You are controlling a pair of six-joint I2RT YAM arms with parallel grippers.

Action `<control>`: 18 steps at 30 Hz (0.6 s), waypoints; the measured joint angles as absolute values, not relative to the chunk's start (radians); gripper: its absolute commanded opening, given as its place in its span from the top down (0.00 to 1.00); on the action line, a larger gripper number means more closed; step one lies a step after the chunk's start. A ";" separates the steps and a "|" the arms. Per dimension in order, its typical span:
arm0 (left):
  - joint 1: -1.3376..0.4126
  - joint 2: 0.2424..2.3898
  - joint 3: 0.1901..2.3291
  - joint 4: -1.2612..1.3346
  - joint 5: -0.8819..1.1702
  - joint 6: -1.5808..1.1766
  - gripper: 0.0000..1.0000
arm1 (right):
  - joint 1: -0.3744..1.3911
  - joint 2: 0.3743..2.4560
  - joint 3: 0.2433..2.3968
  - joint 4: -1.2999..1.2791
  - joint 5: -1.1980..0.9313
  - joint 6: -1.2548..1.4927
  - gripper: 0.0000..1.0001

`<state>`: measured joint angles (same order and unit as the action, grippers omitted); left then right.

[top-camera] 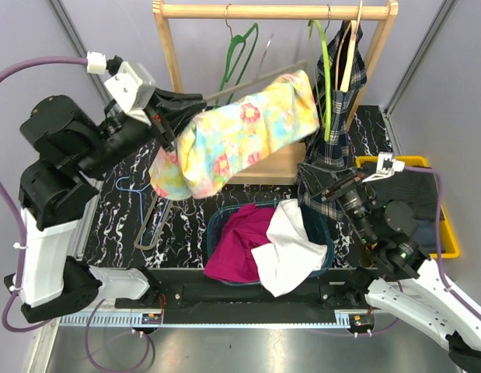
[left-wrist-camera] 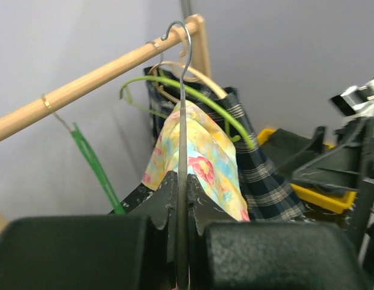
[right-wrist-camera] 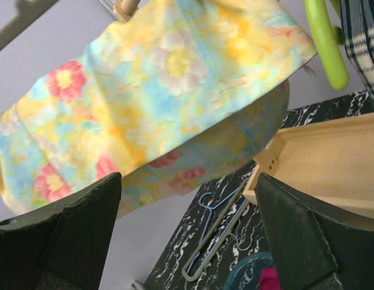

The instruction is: Remove the skirt from the hanger

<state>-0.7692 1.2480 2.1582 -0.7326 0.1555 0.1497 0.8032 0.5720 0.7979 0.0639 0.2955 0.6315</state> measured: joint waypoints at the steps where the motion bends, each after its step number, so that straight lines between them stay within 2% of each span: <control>1: -0.769 1.242 2.164 -0.748 0.179 0.146 1.00 | 0.803 0.570 0.767 0.097 0.293 0.657 0.00; 11: -0.754 1.119 2.149 -0.836 0.253 0.120 1.00 | 0.803 0.538 0.586 0.415 0.299 0.878 0.00; 18: -0.740 1.103 2.156 -0.836 0.281 0.098 1.00 | 0.803 0.667 0.567 0.587 0.295 0.993 0.00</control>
<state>-0.7399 1.1030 2.1559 -0.8356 0.2806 0.0982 0.8032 0.6670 0.5671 0.5873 0.2947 0.9932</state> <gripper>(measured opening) 0.047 0.994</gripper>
